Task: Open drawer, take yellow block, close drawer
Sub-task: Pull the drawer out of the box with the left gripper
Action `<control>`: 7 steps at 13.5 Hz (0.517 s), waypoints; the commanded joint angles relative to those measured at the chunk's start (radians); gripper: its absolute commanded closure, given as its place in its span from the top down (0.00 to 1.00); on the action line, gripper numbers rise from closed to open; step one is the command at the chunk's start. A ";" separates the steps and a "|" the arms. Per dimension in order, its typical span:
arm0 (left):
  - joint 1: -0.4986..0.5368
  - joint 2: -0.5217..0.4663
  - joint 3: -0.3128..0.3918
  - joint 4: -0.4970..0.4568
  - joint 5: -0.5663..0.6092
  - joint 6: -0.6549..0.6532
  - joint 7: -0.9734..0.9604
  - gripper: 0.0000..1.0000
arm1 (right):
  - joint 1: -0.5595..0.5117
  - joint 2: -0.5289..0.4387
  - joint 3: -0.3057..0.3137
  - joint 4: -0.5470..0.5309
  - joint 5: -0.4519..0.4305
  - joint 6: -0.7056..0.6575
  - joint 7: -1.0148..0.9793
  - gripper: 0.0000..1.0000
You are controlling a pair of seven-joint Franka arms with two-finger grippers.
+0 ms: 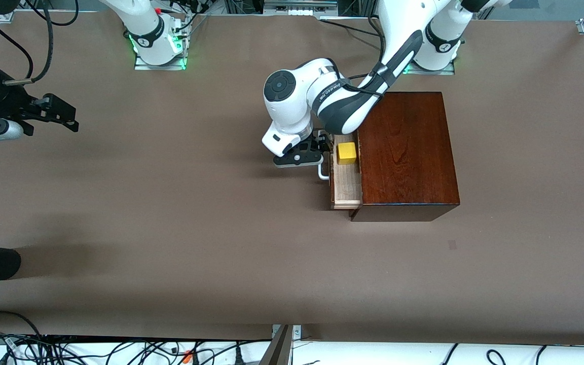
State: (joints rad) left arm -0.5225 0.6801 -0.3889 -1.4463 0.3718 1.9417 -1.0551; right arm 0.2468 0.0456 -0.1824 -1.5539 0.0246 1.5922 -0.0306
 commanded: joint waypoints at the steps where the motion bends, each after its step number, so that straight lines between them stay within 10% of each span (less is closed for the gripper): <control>1: -0.043 0.064 -0.011 0.099 -0.053 0.042 -0.019 1.00 | -0.009 0.008 0.004 0.020 0.001 -0.011 0.011 1.00; 7: -0.070 0.082 -0.011 0.132 -0.074 0.054 -0.022 1.00 | -0.009 0.008 0.004 0.020 0.001 -0.011 0.011 1.00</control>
State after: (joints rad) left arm -0.5465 0.7102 -0.3898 -1.3984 0.3507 1.9671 -1.0551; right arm 0.2468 0.0456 -0.1824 -1.5539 0.0246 1.5923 -0.0306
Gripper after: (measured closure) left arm 0.000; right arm 0.000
